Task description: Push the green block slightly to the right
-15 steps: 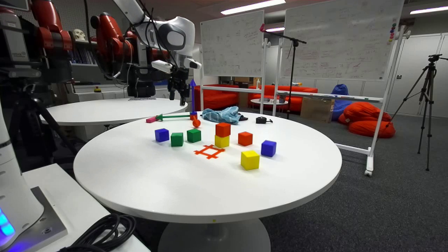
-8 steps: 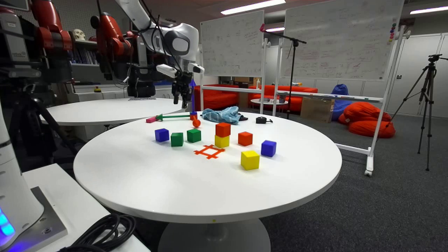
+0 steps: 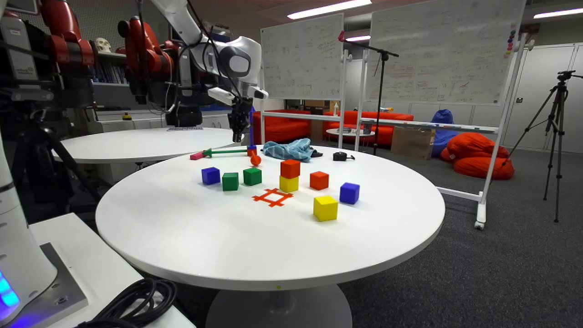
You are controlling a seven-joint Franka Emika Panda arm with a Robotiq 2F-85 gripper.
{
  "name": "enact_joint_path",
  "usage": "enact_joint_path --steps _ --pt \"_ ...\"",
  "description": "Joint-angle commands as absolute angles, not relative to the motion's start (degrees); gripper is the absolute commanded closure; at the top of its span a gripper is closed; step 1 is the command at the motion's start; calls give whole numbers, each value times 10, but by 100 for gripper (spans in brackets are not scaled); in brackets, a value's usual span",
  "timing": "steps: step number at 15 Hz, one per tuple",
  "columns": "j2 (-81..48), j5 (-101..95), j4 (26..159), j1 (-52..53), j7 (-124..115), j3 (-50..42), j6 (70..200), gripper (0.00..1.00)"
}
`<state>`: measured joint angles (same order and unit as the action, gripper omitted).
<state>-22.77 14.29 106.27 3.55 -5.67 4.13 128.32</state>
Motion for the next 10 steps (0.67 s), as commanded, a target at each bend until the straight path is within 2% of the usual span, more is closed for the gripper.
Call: enact_joint_path --steps 1,10 --pt "-271 149 1011 27 -40 47 1259 100" --pt "-327 146 959 20 -37 46 1244 100"
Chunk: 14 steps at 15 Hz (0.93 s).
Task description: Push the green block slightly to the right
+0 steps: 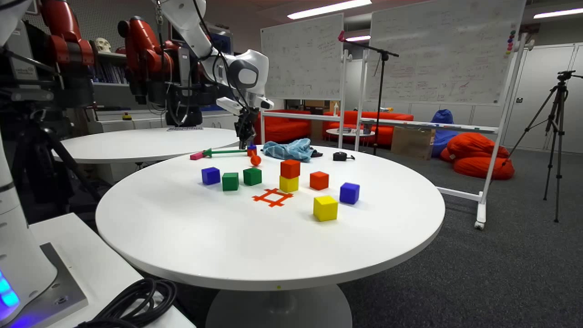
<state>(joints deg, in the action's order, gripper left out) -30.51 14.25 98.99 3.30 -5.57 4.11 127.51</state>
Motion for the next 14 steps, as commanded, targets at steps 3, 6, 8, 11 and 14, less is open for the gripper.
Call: enact_joint_path --steps 3,6,8,11,14 --pt "-343 150 952 13 -28 48 1227 100" --pt "-356 152 949 6 -16 48 1214 100" --pt "-363 153 948 1 -10 48 1207 100" --pt "-366 151 954 -3 -10 45 1212 100" --pt "-368 154 960 -12 -10 43 1212 100"
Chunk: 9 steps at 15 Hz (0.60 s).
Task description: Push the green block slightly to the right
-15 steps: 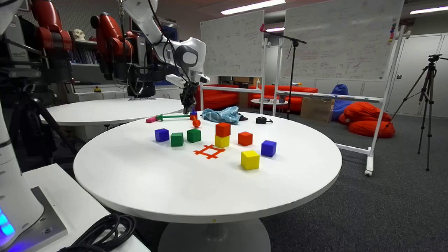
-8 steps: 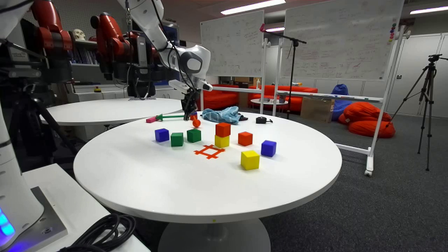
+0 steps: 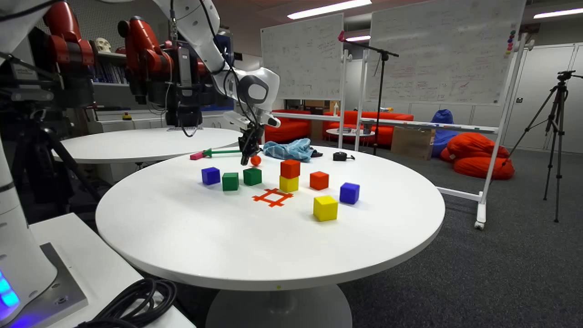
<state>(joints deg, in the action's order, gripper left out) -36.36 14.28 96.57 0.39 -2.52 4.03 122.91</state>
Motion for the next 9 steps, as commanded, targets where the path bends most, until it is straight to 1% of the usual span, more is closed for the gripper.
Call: enact_joint_path --steps 1,9 --pt "-370 156 962 -16 -9 43 1212 100" --pt "-378 180 975 -56 -1 40 1215 100"
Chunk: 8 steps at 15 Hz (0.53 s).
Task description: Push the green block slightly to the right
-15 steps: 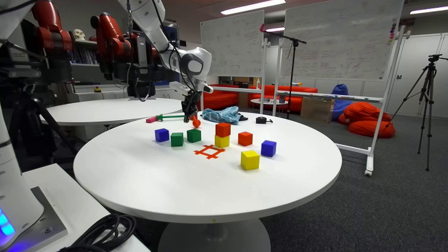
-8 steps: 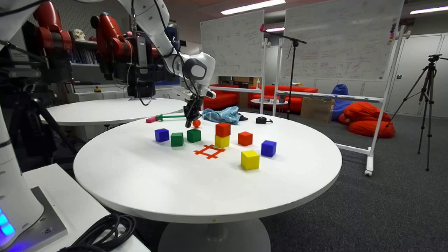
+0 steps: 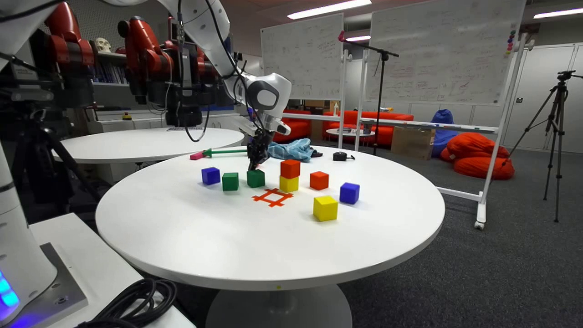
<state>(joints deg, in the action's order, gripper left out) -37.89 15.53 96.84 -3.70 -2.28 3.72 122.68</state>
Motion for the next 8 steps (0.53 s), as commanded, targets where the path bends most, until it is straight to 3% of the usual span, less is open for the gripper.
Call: enact_joint_path --steps 1,8 --pt "-381 185 976 -61 1 40 1215 100" --pt "-389 198 988 -73 2 37 1212 100"
